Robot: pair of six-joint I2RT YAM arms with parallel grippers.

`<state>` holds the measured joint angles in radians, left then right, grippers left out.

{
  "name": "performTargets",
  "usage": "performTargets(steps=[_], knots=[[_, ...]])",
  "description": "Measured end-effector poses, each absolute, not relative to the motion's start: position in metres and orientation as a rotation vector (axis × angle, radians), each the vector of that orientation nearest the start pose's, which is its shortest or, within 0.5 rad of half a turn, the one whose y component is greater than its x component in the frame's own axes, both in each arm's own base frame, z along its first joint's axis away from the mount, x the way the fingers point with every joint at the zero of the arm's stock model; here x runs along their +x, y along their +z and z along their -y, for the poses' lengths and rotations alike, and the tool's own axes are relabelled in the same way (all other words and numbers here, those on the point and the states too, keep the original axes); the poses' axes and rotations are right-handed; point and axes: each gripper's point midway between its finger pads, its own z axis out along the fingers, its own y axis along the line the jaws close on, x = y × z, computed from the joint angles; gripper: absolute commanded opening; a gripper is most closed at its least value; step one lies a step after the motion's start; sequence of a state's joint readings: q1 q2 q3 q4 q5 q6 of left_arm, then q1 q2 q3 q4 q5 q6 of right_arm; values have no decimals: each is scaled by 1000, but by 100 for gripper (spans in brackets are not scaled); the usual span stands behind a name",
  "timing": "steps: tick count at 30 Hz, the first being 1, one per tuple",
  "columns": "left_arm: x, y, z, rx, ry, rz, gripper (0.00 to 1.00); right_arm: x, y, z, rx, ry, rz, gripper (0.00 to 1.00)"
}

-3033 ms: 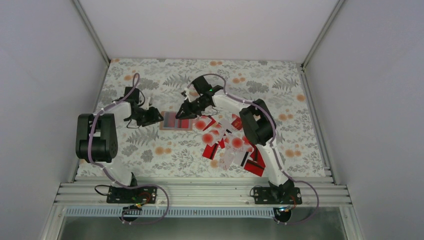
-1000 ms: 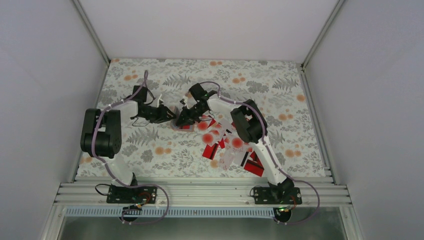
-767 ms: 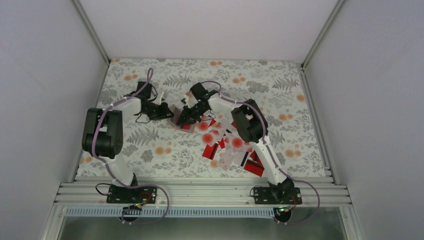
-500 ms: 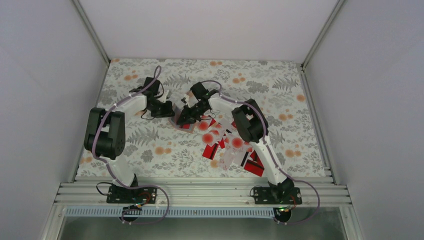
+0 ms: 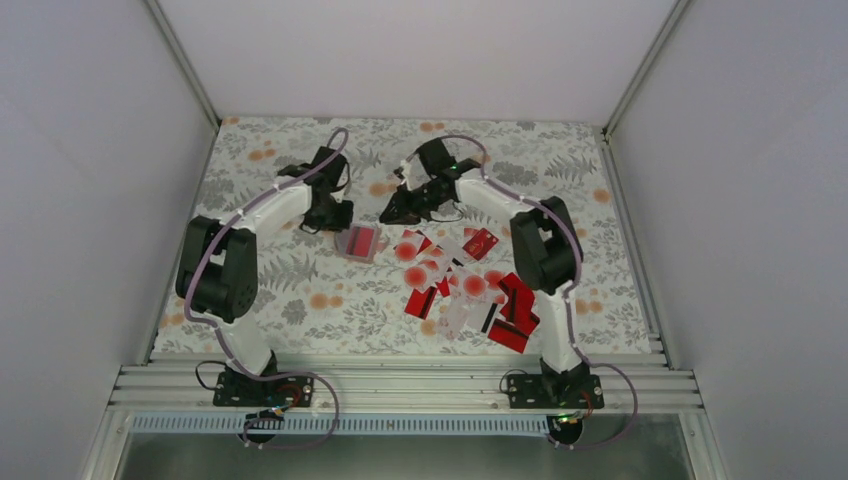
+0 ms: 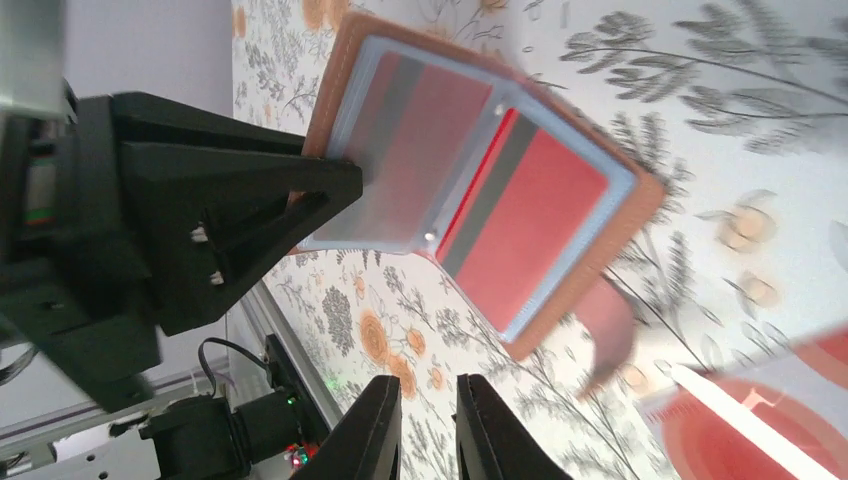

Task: Put the credit cards into the card holder

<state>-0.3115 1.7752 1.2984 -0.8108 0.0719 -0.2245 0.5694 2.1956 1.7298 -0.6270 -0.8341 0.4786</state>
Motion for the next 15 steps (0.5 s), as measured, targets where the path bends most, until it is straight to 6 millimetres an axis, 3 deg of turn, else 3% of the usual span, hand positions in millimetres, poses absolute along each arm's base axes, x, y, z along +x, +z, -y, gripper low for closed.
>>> performTargets(steps=[4, 10, 15], knots=[[359, 78, 138, 183, -94, -2881, 11, 361, 119, -353, -379, 1367, -2765, 15], [351, 71, 157, 233, 39, -2898, 18, 354, 106, -316, -276, 1273, -2816, 15], [340, 64, 177, 274, 88, -2910, 41, 343, 91, -298, -220, 1219, -2865, 15]])
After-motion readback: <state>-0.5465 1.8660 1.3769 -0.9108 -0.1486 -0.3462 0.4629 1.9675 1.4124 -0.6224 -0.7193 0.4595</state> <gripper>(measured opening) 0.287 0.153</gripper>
